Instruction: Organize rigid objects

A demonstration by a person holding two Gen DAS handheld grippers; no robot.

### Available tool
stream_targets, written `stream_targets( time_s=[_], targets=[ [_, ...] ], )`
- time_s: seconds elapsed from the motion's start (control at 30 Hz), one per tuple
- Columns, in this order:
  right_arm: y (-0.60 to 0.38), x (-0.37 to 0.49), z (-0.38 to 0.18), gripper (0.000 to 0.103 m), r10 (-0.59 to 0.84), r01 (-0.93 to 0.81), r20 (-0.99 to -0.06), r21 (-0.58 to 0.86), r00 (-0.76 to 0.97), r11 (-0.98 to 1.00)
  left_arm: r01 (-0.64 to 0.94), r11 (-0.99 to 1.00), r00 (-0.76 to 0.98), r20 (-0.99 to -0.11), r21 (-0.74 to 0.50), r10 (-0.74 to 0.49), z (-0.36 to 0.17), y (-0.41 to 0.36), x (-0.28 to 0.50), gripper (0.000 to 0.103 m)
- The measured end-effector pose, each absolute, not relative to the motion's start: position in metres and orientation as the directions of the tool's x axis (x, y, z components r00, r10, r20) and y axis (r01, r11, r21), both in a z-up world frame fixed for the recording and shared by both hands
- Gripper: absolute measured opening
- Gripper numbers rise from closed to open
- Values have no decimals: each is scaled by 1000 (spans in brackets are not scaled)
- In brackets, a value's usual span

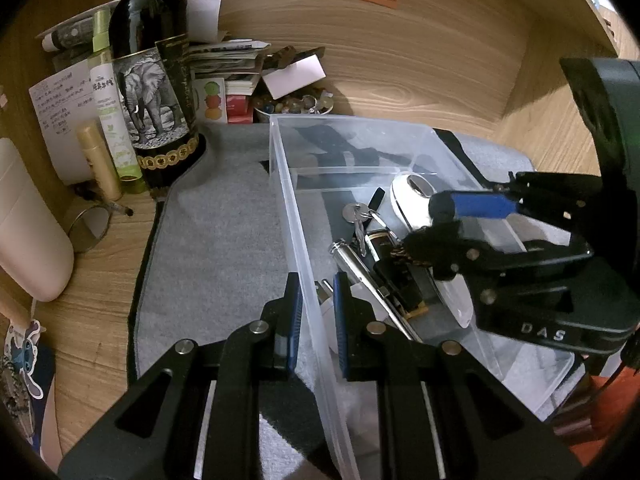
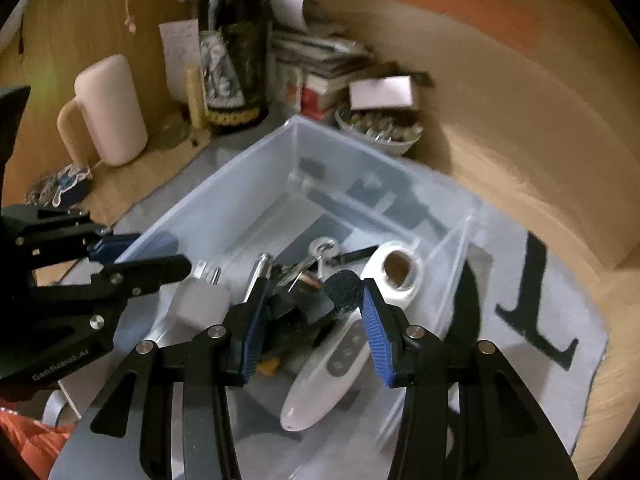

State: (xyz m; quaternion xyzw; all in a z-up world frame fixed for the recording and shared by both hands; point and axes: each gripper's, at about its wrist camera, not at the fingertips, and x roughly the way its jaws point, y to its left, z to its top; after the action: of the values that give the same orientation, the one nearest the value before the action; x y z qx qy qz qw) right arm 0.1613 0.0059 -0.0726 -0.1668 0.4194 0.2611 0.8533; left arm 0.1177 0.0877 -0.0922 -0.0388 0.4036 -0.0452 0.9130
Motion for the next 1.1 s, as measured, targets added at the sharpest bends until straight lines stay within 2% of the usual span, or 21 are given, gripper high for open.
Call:
stream_targets(
  time_s=[0.07, 0.2, 0.33, 0.4, 0.43, 0.53, 0.6, 0.67, 0.73, 0.8, 0.87, 0.93, 1.03, 1.1],
  targets=[
    [5, 160, -74, 44, 312, -591, -809, -54, 498, 805, 48, 993, 669, -735, -106, -111, -92, 87, 118, 14],
    [-2, 155, -71, 65, 313, -576, -793, -57, 523, 816, 38, 994, 664, -741, -100, -100, -91, 86, 119, 14],
    [-14, 148, -63, 67, 331, -563, -766, -49, 551, 825, 30, 997, 669, -739, -75, -76, -87, 83, 118, 14],
    [-21, 144, -57, 75, 336, -552, -749, -48, 572, 832, 25, 999, 688, -725, -38, -45, -82, 81, 115, 14],
    [-26, 140, -52, 76, 341, -543, -733, -47, 589, 838, 20, 1000, 698, -716, -14, -24, -79, 80, 113, 18],
    [-39, 130, -44, 82, 362, -533, -698, -34, 618, 846, -7, 1000, 730, -684, 3, 8, -68, 79, 107, 44],
    [-46, 122, -39, 83, 374, -531, -682, -25, 629, 847, -21, 1000, 755, -655, 6, 20, -58, 77, 100, 52],
    [-50, 115, -37, 83, 375, -526, -669, -28, 642, 850, -31, 999, 792, -610, 11, 31, -46, 72, 89, 67],
    [-56, 105, -33, 83, 370, -513, -649, -37, 665, 858, -37, 999, 824, -564, 17, 40, -36, 66, 80, 78],
    [-64, 95, -27, 86, 369, -501, -623, -44, 690, 864, -35, 999, 860, -508, 24, 43, -25, 57, 67, 84],
    [-73, 85, -22, 87, 368, -489, -596, -48, 714, 871, -24, 1000, 888, -459, 19, 30, -15, 49, 56, 98],
    [-82, 77, -16, 89, 363, -471, -571, -47, 736, 881, -16, 1000, 915, -404, 9, 19, -6, 42, 43, 100],
    [-97, 63, -7, 103, 346, -429, -524, -40, 778, 902, 6, 1000, 940, -342, 10, -2, 3, 29, 28, 102],
    [-107, 52, 0, 103, 330, -397, -481, -41, 812, 917, 26, 1000, 949, -314, 2, -24, 8, 23, 20, 103]
  ],
)
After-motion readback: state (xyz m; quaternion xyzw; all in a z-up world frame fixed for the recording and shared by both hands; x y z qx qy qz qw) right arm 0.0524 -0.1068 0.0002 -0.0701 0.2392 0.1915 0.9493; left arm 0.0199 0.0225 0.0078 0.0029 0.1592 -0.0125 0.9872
